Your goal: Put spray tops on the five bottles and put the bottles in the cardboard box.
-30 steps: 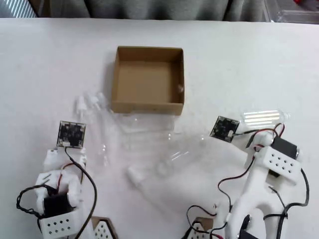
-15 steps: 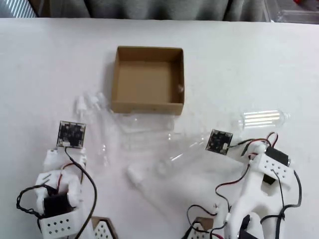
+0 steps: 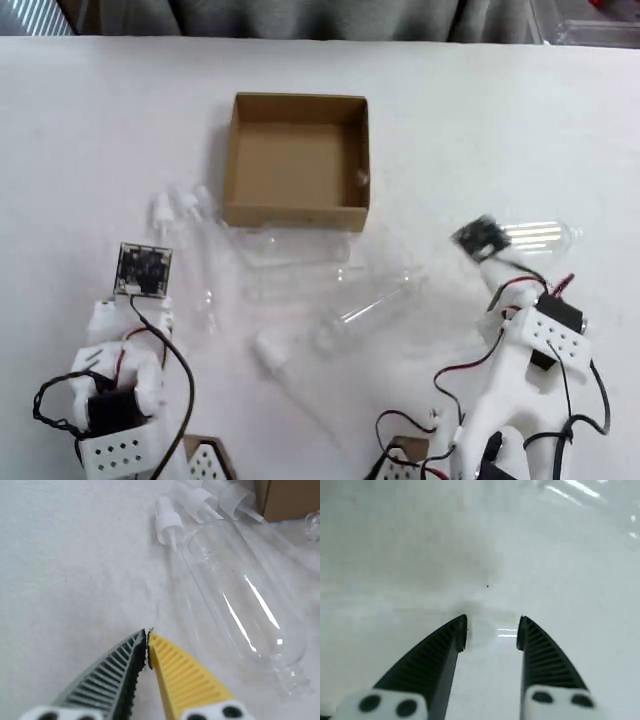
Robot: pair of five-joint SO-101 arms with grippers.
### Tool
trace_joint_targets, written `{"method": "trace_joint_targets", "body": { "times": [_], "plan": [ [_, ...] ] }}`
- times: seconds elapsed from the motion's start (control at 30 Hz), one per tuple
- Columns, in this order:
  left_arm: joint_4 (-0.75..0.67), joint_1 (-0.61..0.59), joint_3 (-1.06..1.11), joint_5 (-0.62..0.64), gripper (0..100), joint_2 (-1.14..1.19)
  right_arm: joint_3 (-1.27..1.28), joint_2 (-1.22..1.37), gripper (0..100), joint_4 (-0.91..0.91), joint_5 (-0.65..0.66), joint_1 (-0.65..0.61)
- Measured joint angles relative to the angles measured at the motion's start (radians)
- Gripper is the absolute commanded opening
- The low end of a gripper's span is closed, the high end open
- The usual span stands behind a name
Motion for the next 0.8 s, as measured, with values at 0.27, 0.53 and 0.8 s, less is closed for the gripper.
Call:
{"method": "trace_joint_targets", "body": {
  "times": [0.27,0.53,0.8],
  "plan": [
    [0.000,0.000,0.000,0.000,2,0.000,-0.054,0.000,5.2,-0.012,-0.321,0.103],
    [0.000,0.000,0.000,0.000,2,0.000,-0.048,0.000,5.5,-0.012,-0.341,0.255],
    [0.000,0.000,0.000,0.000,2,0.000,-0.048,0.002,5.7,0.043,-0.669,0.295]
  ]
}}
